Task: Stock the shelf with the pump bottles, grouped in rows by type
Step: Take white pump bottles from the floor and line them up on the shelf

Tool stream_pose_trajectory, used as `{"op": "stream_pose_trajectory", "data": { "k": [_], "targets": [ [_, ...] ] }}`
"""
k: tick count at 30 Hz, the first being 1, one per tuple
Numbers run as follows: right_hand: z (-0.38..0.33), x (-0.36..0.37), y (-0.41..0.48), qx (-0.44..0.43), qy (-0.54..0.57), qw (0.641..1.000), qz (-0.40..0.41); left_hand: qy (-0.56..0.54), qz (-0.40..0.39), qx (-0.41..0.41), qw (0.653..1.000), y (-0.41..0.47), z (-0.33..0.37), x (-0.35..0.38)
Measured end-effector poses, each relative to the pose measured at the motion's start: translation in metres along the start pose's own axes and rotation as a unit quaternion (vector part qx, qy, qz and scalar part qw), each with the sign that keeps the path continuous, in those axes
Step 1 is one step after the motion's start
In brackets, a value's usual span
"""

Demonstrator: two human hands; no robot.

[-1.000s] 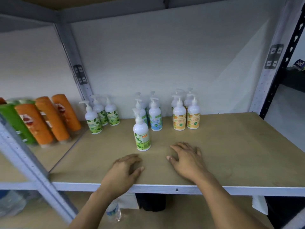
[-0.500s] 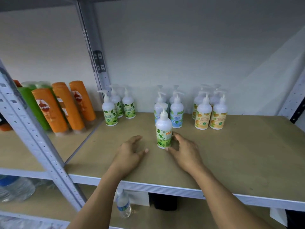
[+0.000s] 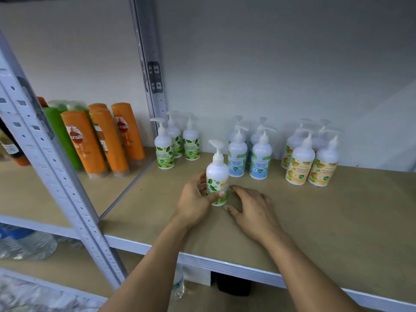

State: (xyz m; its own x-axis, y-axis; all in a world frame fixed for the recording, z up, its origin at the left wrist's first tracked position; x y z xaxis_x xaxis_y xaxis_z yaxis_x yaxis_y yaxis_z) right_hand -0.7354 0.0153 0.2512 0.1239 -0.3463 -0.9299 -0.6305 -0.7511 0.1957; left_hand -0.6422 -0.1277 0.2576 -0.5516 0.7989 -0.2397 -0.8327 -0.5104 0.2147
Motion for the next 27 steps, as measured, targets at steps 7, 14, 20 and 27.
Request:
{"op": "stream_pose_trajectory", "data": {
  "k": [7,14,20,27],
  "targets": [
    [0.012,0.006,-0.009,0.01,-0.051,0.995,-0.086,-0.003,0.095,0.002,0.995,0.012,-0.011,-0.032],
    [0.01,0.008,-0.007,0.01,-0.07,0.996,-0.063,-0.025,0.161,-0.015,0.987,0.039,-0.024,-0.055],
    [0.009,0.008,-0.006,0.013,-0.08,0.995,-0.066,-0.015,0.176,-0.01,0.984,0.069,-0.023,-0.064],
    [0.008,0.009,-0.005,0.02,-0.077,0.994,-0.072,0.058,0.163,-0.032,0.984,0.074,-0.036,-0.069]
  ]
}}
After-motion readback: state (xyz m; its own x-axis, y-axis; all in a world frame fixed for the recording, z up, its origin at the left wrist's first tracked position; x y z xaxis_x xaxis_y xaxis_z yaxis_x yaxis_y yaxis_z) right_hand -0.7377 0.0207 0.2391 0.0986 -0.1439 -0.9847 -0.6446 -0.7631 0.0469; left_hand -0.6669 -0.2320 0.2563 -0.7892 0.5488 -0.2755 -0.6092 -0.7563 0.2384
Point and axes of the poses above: each hand's wrist, its own y-axis towards the middle knuckle, its own x-axis out of the palm, z = x × y, the point moved 6 cm from there along y, towards the middle knuckle, and after that the axes turned 6 degrees about -z, right-handed, at the moved point
